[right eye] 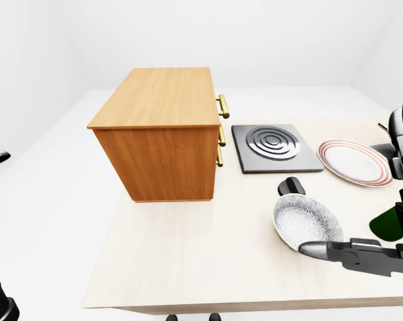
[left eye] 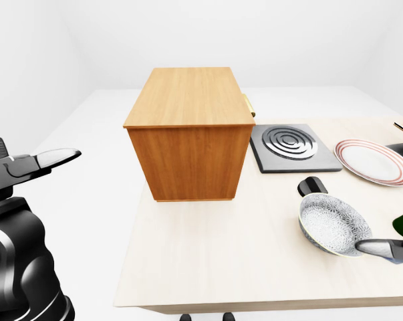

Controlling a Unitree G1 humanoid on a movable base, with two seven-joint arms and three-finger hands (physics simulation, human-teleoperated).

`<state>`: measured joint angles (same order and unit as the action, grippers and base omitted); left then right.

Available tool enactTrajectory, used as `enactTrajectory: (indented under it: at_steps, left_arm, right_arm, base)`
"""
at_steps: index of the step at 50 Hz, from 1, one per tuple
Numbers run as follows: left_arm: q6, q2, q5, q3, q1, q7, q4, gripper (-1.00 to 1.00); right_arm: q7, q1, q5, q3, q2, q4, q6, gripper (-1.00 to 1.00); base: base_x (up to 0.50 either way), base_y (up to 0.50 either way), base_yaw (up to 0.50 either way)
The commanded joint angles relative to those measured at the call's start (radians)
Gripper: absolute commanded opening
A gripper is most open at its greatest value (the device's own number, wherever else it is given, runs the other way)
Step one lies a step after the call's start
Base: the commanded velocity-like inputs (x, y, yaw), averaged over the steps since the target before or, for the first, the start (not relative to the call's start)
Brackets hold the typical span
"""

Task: Put the bowl on the top of the cabinet.

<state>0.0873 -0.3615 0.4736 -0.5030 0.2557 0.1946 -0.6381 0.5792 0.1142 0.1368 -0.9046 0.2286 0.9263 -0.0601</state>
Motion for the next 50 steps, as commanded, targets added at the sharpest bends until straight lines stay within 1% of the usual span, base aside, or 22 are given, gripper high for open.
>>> enactTrajectory:
  at_steps: [1,6,7,15,16,23,36,37,39,50]
  left_arm:
    - [0.0,0.006,0.002,0.0,-0.002,0.001,0.011,1.0]
    - [0.0,0.006,0.002,0.0,-0.002,0.001,0.011,1.0]
    - [0.0,0.005,0.001,0.001,-0.001,0.003,0.011,1.0]
    - [0.0,0.003,0.001,0.001,0.002,0.005,0.01,1.0]
    - [0.0,0.005,-0.001,0.002,0.002,0.005,0.012,1.0]
    - [0.0,0.003,0.001,0.0,0.002,0.006,0.007,1.0]
    - [0.0,0.003,0.001,0.0,0.002,0.006,0.007,1.0]
    - [0.0,0.003,0.001,0.0,0.002,0.007,0.007,1.0]
    - [0.0,0.003,0.001,0.0,0.002,0.006,0.007,1.0]
    - [0.0,0.003,0.001,0.0,0.002,0.006,0.007,1.0]
  right_arm:
    - [0.041,-0.013,-0.08,-0.009,-0.015,-0.134,0.075,1.0]
    - [0.039,-0.012,-0.08,-0.008,-0.014,-0.134,0.076,1.0]
    - [0.045,-0.003,-0.114,-0.013,-0.014,-0.23,0.147,1.0]
    - [0.04,0.007,-0.127,-0.005,-0.013,-0.265,0.147,1.0]
    - [0.043,0.012,-0.15,0.005,-0.017,-0.291,0.147,1.0]
    - [0.049,0.026,-0.176,0.005,-0.022,-0.345,0.147,1.0]
    - [0.049,0.027,-0.176,0.006,-0.022,-0.345,0.147,1.0]
    - [0.056,0.06,-0.236,0.032,-0.06,-0.438,0.147,1.0]
    - [0.052,0.069,-0.247,0.038,-0.065,-0.466,0.147,1.0]
    - [0.05,0.071,-0.247,0.04,-0.063,-0.467,0.147,1.0]
  base:
    - [0.0,0.0,0.0]
    - [0.0,0.0,0.0]
    - [0.0,0.0,0.0]
    - [0.0,0.0,0.0]
    - [0.0,0.0,0.0]
    - [0.0,0.0,0.0]
    - [0.0,0.0,0.0]
    - [0.0,0.0,0.0]
    - [0.0,0.0,0.0]
    - [0.0,0.0,0.0]
